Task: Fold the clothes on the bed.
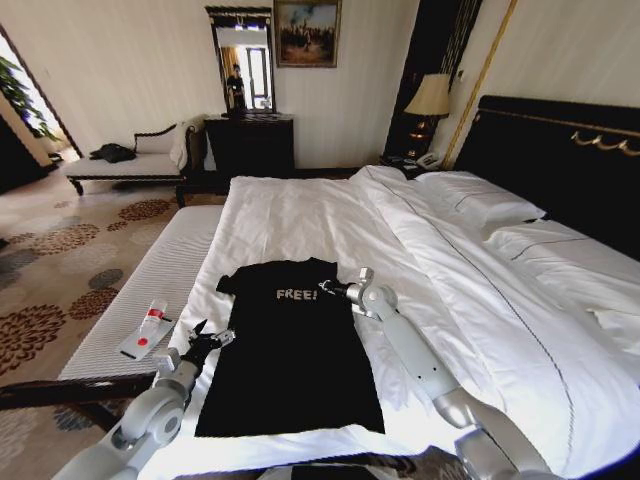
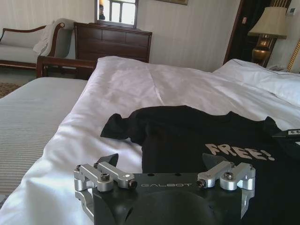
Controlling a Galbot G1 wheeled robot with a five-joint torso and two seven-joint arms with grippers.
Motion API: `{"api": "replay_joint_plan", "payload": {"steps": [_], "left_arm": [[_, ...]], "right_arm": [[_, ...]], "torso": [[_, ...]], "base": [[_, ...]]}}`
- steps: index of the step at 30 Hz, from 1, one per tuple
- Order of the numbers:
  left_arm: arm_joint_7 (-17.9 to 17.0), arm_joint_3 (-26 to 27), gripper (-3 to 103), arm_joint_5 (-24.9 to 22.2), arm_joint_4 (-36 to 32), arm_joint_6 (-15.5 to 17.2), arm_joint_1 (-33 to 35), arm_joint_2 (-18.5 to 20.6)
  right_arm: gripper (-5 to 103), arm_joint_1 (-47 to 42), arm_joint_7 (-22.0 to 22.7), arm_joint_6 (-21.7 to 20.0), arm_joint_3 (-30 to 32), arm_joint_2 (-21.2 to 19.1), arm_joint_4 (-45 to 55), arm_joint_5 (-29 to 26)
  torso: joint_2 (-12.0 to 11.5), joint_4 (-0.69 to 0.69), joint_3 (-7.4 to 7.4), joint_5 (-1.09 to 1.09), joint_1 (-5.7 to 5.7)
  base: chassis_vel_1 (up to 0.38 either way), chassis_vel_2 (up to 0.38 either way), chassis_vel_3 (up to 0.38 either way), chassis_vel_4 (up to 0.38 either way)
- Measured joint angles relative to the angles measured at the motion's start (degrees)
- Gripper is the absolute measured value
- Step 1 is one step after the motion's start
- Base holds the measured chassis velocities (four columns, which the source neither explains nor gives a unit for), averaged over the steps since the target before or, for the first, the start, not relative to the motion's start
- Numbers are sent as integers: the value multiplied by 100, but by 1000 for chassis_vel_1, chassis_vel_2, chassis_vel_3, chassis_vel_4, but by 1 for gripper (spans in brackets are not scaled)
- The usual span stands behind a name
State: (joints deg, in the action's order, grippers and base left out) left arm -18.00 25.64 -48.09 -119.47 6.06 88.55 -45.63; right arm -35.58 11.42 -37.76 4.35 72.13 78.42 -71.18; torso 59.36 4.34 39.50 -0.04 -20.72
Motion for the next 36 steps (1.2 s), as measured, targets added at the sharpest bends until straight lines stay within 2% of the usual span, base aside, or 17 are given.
{"api": "replay_joint_plan", "payload": {"steps": [10, 13, 15, 17, 20, 21, 24, 26, 27, 30, 33, 36], "left_arm": [[-12, 99, 100, -1, -83, 21, 76, -43], [-18, 97, 100, 92, -103, 29, 113, -80], [-18, 87, 100, 110, -112, 35, 116, -94], [-20, 71, 100, 133, -116, 45, 113, -124], [-26, 61, 100, 143, -118, 53, 104, -139], [-34, 55, 100, 157, -123, 61, 96, -151], [-61, 54, 100, 158, -137, 84, 70, -171], [-68, 52, 100, 157, -134, 88, 53, -177], [-79, 29, 100, 136, -97, 100, -7, -193], [-92, -24, 100, 41, -16, 121, -126, -203], [-108, -193, 100, -137, 260, 135, -483, -198], [-87, -277, 100, -189, 417, 134, -660, -196]], "right_arm": [[0, 45, -7, 25, -216, 109, -68, 107], [16, 32, -12, 61, -270, 113, -94, 184], [16, 13, -19, 69, -284, 99, -76, 224], [27, -35, -39, 86, -312, 55, 3, 334], [27, -75, -46, 91, -321, 17, 80, 370], [38, -132, -51, 93, -321, -33, 217, 370], [54, -232, 26, 93, -208, -118, 525, 230], [54, -259, 65, 92, -154, -137, 594, 171], [65, -333, 160, 93, 4, -202, 740, 29], [70, -451, 226, 95, 214, -364, 901, -89], [86, -812, 290, 114, 699, -791, 1180, -244], [91, -1057, 315, 140, 917, -984, 1338, -283]], "torso": [[0, -1, 0, 0, 0], [0, -2, 0, 0, 0], [0, -2, 0, 0, 0], [0, -1, 0, 0, 0], [0, 0, 0, 0, 0], [0, 0, 0, 0, 0], [0, -1, 0, 1, 0], [0, -2, 0, 1, 0], [1, -3, 0, 2, 0], [1, -5, 0, 1, 0], [1, 3, -1, 0, 0], [0, 3, 0, 2, 0]], "base": [[0, 0, 0, 0], [0, 0, 0, 0], [0, 0, 0, 0], [0, 0, 0, 0], [0, 0, 0, 0], [0, 0, 0, 0], [0, 0, 0, 0], [0, 0, 0, 0], [0, 0, 0, 0], [0, 0, 0, 0], [0, 0, 0, 0], [0, 0, 0, 0]]}}
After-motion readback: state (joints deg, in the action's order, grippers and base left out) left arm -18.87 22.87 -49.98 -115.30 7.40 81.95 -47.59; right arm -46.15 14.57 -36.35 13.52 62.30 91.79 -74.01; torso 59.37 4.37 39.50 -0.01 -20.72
